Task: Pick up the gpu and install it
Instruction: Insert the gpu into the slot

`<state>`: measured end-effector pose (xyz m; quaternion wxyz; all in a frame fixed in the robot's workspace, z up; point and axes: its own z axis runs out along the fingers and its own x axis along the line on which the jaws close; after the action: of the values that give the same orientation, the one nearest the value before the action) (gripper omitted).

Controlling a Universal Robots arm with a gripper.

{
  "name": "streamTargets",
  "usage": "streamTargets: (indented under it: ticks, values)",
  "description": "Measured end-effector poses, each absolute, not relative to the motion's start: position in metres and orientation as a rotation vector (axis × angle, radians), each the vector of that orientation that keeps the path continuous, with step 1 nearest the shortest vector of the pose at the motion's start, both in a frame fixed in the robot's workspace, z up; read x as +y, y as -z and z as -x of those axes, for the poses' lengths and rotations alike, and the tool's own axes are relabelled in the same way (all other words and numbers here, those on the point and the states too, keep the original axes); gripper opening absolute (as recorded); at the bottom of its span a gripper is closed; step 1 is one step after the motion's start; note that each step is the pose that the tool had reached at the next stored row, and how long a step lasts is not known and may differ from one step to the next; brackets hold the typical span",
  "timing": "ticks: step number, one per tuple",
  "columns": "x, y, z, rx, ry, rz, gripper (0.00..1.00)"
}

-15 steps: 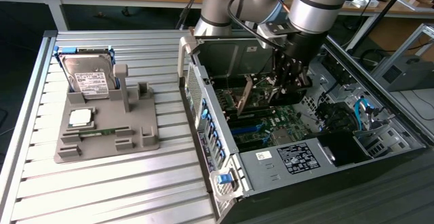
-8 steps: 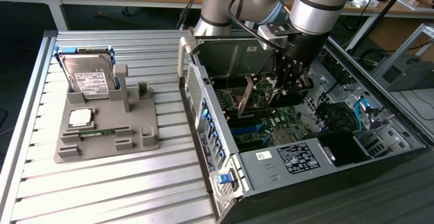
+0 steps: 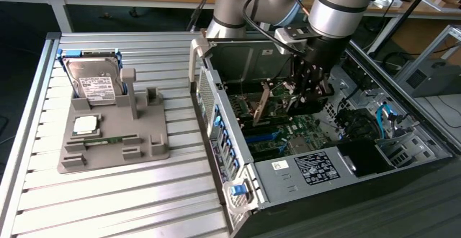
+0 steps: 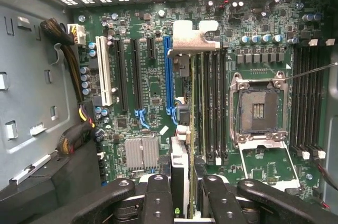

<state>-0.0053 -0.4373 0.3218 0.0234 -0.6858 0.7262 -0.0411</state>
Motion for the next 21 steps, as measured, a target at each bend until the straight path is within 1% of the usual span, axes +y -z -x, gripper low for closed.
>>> streamTargets:
  ticks: [21]
  values:
    - [-0.4384, -0.3175, 0.0097, 2.248, 0.127, 2.123, 0.27]
